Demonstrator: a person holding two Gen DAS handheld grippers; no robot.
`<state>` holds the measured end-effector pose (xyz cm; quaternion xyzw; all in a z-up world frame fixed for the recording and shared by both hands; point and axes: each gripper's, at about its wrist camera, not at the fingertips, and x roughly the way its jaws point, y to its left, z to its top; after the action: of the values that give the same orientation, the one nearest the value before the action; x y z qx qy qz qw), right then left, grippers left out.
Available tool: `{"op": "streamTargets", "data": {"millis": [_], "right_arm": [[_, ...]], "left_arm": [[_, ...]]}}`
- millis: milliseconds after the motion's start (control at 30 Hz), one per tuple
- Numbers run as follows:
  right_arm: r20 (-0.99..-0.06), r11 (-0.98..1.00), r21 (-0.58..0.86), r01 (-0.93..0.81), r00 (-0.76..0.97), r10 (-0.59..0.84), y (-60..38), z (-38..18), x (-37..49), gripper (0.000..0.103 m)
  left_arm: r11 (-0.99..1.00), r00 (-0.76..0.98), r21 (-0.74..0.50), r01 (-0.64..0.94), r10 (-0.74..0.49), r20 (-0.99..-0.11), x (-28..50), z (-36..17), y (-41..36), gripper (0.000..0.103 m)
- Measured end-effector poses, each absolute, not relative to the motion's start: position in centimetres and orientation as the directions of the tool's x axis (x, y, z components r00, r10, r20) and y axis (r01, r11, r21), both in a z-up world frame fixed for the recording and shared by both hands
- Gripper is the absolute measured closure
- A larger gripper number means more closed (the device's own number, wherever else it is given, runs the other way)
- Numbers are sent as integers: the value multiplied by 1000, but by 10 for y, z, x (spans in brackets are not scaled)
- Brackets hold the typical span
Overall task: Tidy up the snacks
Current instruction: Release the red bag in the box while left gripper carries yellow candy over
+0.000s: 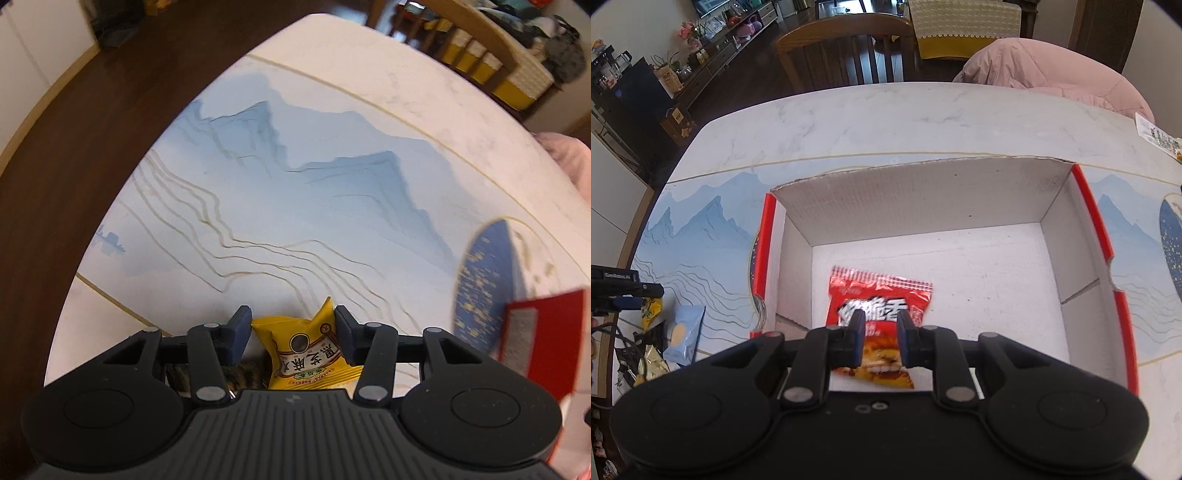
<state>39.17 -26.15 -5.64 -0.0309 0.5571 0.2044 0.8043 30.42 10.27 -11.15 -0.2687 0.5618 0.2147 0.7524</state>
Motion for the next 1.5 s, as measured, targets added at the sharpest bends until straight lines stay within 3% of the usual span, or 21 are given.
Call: {"op": "streamTargets", "data": {"millis": [367, 800, 967, 1200, 1367, 1500], "right_arm": [[-894, 915, 203, -348, 316, 318, -284, -51, 388, 85], [-876, 929, 203, -310, 366, 314, -349, -43, 389, 85], [-870, 931, 202, -303, 381, 313, -369, -43, 386, 85], [-865, 916, 216, -337, 369, 340, -375, -47, 378, 84], [-855, 905, 239, -351, 366, 368, -379, -50, 373, 84], [-842, 895, 261, -362, 368, 394, -379, -49, 367, 84]], "left_arm": [[848, 381, -239, -473, -47, -923, 303, -63, 53, 55], [944, 433, -319, -83, -254, -865, 345, -7, -89, 55], [962, 390, -270, 45, -266, -881, 364, -18, -151, 55], [981, 292, -180, 72, -193, -937, 375, -71, -181, 54], [984, 287, -167, 67, -179, -941, 370, -77, -186, 53], [984, 304, -167, 56, -176, -936, 362, -73, -185, 38]]}}
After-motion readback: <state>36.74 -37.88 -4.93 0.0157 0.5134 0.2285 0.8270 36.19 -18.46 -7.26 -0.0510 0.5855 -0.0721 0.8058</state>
